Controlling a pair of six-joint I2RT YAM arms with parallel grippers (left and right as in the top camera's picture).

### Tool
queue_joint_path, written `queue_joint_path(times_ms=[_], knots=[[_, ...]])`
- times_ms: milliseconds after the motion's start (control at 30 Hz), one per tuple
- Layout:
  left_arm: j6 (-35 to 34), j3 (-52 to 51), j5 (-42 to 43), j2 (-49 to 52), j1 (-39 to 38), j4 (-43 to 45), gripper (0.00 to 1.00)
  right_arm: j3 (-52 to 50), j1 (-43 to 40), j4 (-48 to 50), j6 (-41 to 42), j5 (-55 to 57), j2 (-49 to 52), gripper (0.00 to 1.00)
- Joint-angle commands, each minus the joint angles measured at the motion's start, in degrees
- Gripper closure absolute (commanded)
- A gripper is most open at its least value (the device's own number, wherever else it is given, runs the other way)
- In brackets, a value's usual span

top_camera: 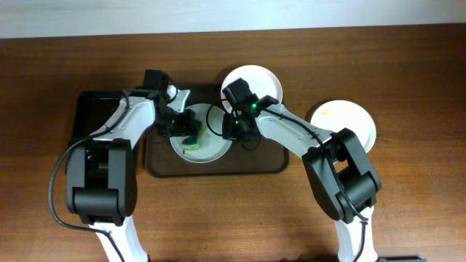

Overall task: Clean dirty plates on tray and stack at the side
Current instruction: 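Scrub the pale blue plate with the sponge in the left gripper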

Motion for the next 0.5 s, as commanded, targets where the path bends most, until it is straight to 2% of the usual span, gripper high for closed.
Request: queue_joint_path(times_ms=[0, 67, 167, 267, 400, 467], knots=[[-4.2, 0.9, -23.6, 0.4, 0.7, -1.7, 0.99, 0.3, 0.2, -0.4, -0.2, 0.5, 0.9, 0.96], [-4.2, 0.8, -29.4, 0.5, 0.2, 1.5, 0.99, 0.3, 0.2, -0.3, -0.2, 0.5, 0.9, 0.96], [-4.0, -0.3, -29.7, 1.5, -1.6, 11.5, 0.99, 0.3, 0.2, -0.4, -0.2, 0.5, 0.9, 0.96], [-3.8, -0.6, -29.7, 3.4, -4.3, 17.9, 0.99, 0.3, 0.2, -0.4, -0.2, 0.7, 0.9, 0.96], [-3.8, -0.5, -27.4, 3.5, -6.5, 17.5, 0.99, 0.3, 0.2, -0.4, -0.2, 0.8, 0.9, 0.96], [-2.8, -0.4, -17.5, 3.5, -6.6, 12.3, 0.99, 0.3, 0.2, -0.4, -0.2, 0.7, 0.9, 0.96]])
